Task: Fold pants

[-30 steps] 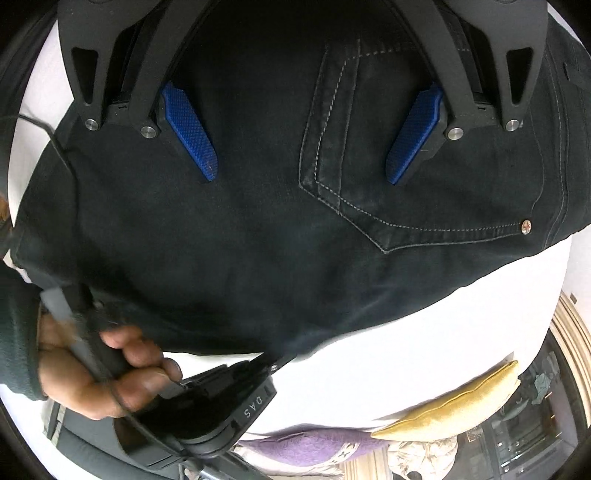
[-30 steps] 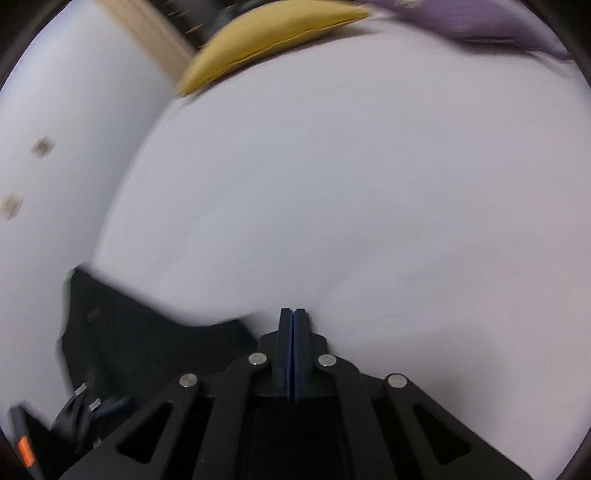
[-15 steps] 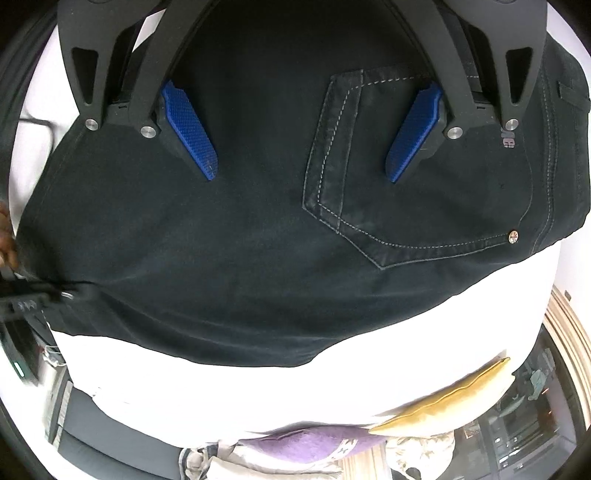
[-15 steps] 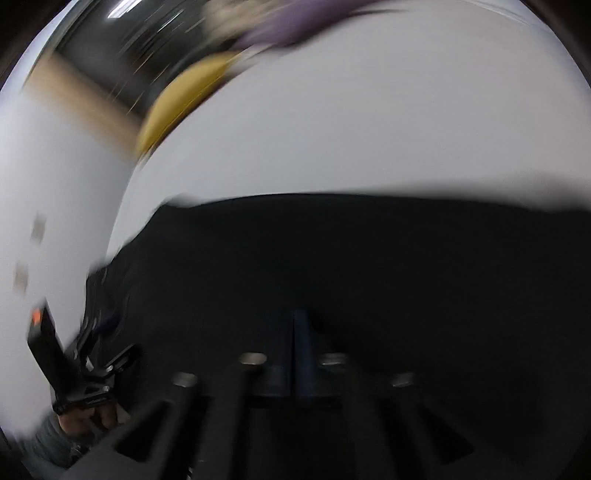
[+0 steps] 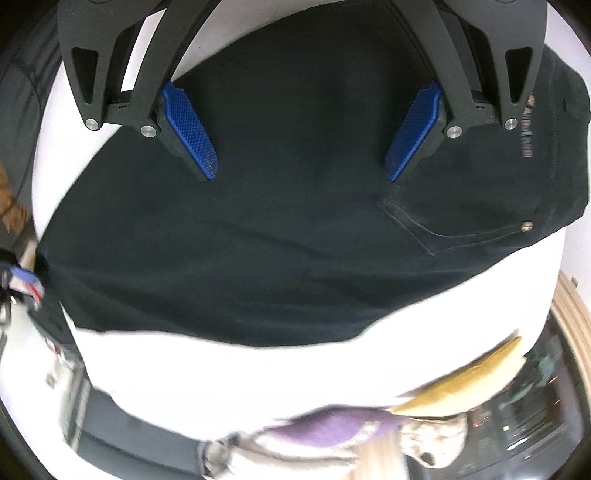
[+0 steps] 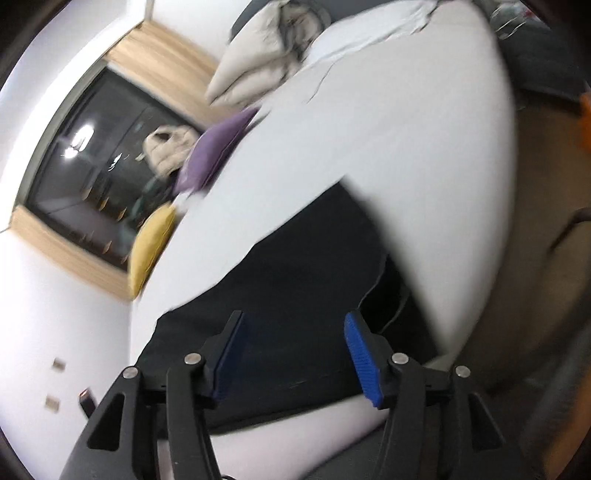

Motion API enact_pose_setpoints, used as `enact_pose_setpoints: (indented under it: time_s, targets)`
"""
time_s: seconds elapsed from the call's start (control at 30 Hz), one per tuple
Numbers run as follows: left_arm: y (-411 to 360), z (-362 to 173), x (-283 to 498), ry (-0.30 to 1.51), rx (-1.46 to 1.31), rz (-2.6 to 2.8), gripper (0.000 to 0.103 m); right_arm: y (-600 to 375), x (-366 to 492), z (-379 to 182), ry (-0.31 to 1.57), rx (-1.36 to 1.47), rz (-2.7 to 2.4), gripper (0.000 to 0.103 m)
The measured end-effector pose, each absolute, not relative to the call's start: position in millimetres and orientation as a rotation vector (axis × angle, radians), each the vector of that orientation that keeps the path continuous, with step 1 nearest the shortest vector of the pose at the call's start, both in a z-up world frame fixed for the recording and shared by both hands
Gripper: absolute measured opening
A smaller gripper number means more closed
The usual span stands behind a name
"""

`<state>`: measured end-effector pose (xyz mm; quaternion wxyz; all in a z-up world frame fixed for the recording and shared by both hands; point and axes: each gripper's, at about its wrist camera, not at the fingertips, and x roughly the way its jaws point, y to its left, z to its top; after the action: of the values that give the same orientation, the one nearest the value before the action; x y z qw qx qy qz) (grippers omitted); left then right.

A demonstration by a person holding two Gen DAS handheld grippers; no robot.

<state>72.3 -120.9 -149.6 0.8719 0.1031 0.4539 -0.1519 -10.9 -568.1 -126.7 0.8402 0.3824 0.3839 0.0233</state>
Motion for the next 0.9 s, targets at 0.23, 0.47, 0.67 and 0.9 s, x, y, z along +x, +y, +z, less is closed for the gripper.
enact_pose_setpoints:
  time_s: [0.23,0.47,0.67,0.9]
  targets:
    - [-116,-162,82,1.012,0.228,-0.311,0.093,-592,-19,-149,0.916,0.717,-0.143,0.013]
    - [-114,-157,79,1.004,0.216,-0.284,0.093,-602,-58,-99,0.84,0.61,-0.431,0.077]
    - [-112,-153,75,1.01,0.186,-0.29,0.093,-618,-63,-147,0.849,1.001,-0.321,0.082]
    - [-108,-153,70,1.015,0.178,-0.291,0.093,-613,-40,-178,0.809,1.226,-0.305,0.082]
